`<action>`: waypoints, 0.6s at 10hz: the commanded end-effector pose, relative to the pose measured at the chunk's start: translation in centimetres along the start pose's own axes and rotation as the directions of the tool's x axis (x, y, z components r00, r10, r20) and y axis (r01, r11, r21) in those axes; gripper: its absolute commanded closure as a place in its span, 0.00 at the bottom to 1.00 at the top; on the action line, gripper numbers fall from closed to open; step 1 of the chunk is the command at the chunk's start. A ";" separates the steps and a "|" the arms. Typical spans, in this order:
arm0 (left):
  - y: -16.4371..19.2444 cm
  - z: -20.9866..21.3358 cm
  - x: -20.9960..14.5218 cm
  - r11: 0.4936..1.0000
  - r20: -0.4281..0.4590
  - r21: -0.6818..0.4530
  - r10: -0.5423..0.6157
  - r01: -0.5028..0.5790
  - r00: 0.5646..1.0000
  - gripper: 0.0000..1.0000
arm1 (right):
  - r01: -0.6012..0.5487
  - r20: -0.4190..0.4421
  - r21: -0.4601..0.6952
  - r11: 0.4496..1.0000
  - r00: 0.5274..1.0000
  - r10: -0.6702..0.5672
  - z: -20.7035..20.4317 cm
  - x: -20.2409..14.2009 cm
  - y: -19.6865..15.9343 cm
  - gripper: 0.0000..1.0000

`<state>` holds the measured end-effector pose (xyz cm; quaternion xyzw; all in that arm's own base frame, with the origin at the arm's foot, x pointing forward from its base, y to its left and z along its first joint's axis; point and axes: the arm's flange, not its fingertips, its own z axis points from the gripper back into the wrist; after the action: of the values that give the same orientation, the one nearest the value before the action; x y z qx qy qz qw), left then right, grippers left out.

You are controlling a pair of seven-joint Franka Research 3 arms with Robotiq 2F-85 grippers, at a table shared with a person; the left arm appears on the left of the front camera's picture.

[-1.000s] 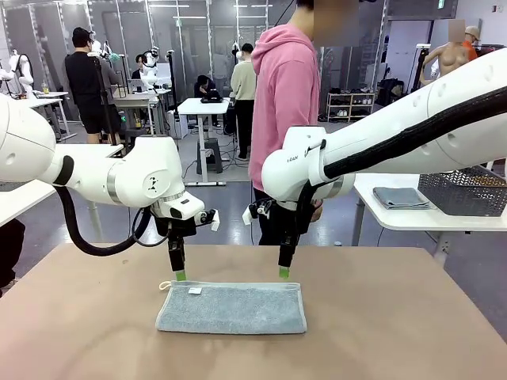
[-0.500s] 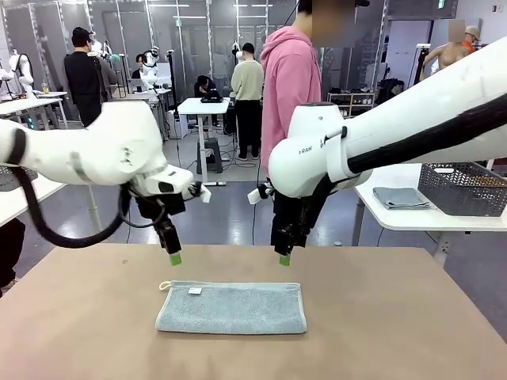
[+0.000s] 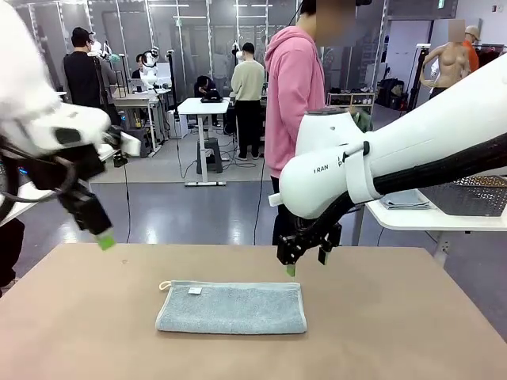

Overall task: Fold the towels and place them in the basket.
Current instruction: When a person lays out a Towel with hook on the table, fold it in half twice.

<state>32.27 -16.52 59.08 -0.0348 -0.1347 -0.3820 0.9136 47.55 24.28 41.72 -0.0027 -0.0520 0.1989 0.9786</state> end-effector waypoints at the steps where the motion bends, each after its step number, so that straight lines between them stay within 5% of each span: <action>1: -1.4 2.4 -2.3 0.996 0.052 0.033 0.077 -0.079 0.996 0.10 | 0.180 -0.023 0.030 0.983 0.983 -0.179 -1.3 0.0 0.3 0.11; 4: -1.3 6.2 -6.0 0.984 0.116 0.088 0.147 -0.157 0.982 0.10 | 0.349 -0.050 0.068 0.935 0.937 -0.347 -4.5 0.0 0.1 0.11; 6: -1.3 6.7 -5.0 0.989 0.128 0.059 0.124 -0.132 0.984 0.10 | 0.295 -0.075 0.107 0.950 0.955 -0.288 -5.4 -0.9 -0.1 0.11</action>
<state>25.82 -12.05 64.40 -0.0309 -0.2117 -0.3087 0.9268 48.08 24.27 36.57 0.0426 -0.0062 0.0354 0.9984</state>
